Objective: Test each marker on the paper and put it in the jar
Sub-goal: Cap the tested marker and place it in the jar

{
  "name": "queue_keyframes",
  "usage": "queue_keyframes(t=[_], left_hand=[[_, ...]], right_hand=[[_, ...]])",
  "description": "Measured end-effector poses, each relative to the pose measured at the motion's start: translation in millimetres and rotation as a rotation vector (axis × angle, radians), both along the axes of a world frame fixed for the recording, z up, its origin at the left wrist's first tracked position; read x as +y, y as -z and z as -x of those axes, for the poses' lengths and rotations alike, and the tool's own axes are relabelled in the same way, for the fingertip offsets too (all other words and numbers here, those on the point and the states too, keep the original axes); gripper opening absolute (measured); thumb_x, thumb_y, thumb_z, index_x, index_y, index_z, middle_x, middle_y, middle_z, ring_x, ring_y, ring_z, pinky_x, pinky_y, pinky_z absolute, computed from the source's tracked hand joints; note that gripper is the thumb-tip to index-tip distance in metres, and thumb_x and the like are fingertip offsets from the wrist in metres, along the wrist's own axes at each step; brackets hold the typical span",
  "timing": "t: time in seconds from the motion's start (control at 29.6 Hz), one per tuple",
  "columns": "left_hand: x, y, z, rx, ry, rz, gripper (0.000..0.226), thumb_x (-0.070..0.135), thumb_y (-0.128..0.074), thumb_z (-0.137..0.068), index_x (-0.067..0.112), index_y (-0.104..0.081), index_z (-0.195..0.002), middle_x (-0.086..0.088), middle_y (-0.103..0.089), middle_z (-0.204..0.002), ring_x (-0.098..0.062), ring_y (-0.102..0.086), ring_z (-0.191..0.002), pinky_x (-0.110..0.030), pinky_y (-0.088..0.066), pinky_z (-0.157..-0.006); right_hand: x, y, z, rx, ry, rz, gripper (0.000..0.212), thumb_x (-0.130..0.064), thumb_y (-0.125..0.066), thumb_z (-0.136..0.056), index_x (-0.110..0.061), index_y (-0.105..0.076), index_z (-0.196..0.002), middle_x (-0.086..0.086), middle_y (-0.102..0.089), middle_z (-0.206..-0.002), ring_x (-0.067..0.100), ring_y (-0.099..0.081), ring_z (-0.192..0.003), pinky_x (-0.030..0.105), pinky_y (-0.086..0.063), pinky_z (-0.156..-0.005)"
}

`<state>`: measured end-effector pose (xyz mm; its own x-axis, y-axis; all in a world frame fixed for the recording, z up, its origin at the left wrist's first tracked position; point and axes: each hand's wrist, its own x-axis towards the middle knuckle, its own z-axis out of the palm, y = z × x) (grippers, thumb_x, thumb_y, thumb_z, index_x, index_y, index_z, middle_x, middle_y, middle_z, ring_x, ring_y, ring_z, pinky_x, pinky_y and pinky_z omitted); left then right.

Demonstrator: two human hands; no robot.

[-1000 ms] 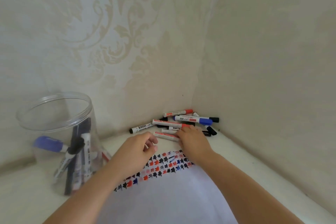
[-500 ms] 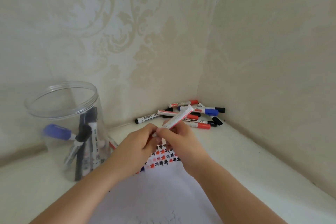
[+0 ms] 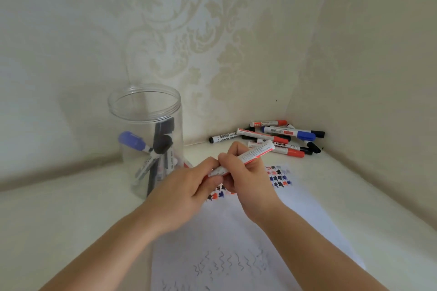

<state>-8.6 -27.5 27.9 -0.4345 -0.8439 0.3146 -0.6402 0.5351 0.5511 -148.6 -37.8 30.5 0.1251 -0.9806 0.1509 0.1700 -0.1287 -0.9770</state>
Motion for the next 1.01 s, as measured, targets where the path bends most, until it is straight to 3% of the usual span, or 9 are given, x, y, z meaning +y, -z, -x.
queue_keyframes(t=[0.1, 0.2, 0.3, 0.44, 0.61, 0.71, 0.84, 1.01], left_hand=[[3.1, 2.8, -10.5, 0.033, -0.019, -0.039, 0.004, 0.041, -0.041, -0.091, 0.041, -0.045, -0.089, 0.019, -0.054, -0.059, -0.005, -0.049, -0.053, -0.022, -0.033, -0.047], [6.5, 3.2, -22.0, 0.124, -0.071, -0.086, 0.028, 0.053, -0.036, -0.084, 0.034, -0.049, -0.100, 0.010, -0.059, -0.065, -0.006, -0.054, -0.054, -0.021, -0.042, -0.051], [11.9, 7.3, -33.3, 0.249, -0.114, -0.145, 0.043, 0.055, -0.027, -0.079, 0.030, -0.051, -0.103, 0.007, -0.058, -0.067, -0.001, -0.051, -0.053, -0.012, -0.039, -0.052], [16.4, 13.8, -44.2, 0.296, -0.119, -0.189, 0.035, 0.049, -0.027, -0.084, 0.029, -0.054, -0.091, 0.003, -0.058, -0.066, -0.002, -0.049, -0.052, -0.016, -0.038, -0.053], [16.9, 14.5, -54.4, 0.324, -0.124, -0.302, 0.029, 0.030, -0.036, -0.094, 0.027, -0.055, -0.073, 0.003, -0.056, -0.057, -0.007, -0.046, -0.051, -0.022, -0.037, -0.053], [15.5, 15.6, -54.9, 0.289, -0.150, -0.312, 0.030, 0.026, -0.038, -0.094, 0.024, -0.053, -0.068, 0.004, -0.053, -0.052, -0.007, -0.044, -0.050, -0.025, -0.037, -0.054], [14.8, 17.1, -55.2, 0.170, -0.165, -0.322, 0.033, 0.028, -0.037, -0.094, 0.025, -0.050, -0.064, 0.001, -0.052, -0.054, -0.007, -0.044, -0.049, -0.027, -0.037, -0.056], [14.3, 15.7, -57.5, 0.094, -0.203, -0.313, 0.034, 0.028, -0.037, -0.095, 0.026, -0.048, -0.063, 0.006, -0.052, -0.056, -0.007, -0.047, -0.052, -0.023, -0.038, -0.056]], right_hand=[[3.0, -1.3, -9.6, -0.016, -0.009, -0.031, 0.034, 0.000, -0.048, -0.090, -0.011, -0.036, -0.060, 0.005, -0.040, -0.049, 0.006, -0.032, -0.035, 0.017, -0.027, -0.038], [-0.5, 2.8, -16.5, -0.054, 0.025, -0.126, 0.028, -0.007, -0.049, -0.090, -0.009, -0.046, -0.062, 0.001, -0.045, -0.040, 0.010, -0.034, -0.033, 0.020, -0.024, -0.037], [-4.1, 10.6, -16.3, -0.047, 0.101, -0.221, 0.025, -0.016, -0.050, -0.091, -0.004, -0.062, -0.072, 0.010, -0.055, -0.045, 0.017, -0.040, -0.033, 0.024, -0.031, -0.038], [0.7, 19.5, -18.4, 0.157, 0.084, -0.199, 0.029, -0.021, -0.060, -0.088, -0.010, -0.056, -0.061, 0.004, -0.054, -0.043, 0.011, -0.042, -0.035, 0.019, -0.034, -0.039], [6.2, 23.7, -22.0, 0.366, -0.014, -0.089, 0.014, -0.003, -0.065, -0.077, -0.005, -0.053, -0.070, -0.002, -0.052, -0.050, 0.004, -0.041, -0.042, 0.014, -0.031, -0.042], [5.4, 30.3, -25.8, 0.376, 0.020, -0.070, 0.019, 0.002, -0.061, -0.074, 0.002, -0.045, -0.064, 0.002, -0.047, -0.048, 0.007, -0.036, -0.041, 0.018, -0.025, -0.042], [5.2, 35.4, -29.2, 0.380, 0.044, -0.057, 0.021, 0.004, -0.057, -0.077, 0.010, -0.041, -0.066, 0.013, -0.042, -0.056, 0.002, -0.043, -0.038, 0.018, -0.028, -0.042], [6.2, 40.0, -30.9, 0.416, 0.045, -0.021, 0.020, 0.001, -0.058, -0.078, 0.009, -0.042, -0.068, 0.010, -0.044, -0.051, 0.017, -0.039, -0.047, 0.018, -0.030, -0.041]])
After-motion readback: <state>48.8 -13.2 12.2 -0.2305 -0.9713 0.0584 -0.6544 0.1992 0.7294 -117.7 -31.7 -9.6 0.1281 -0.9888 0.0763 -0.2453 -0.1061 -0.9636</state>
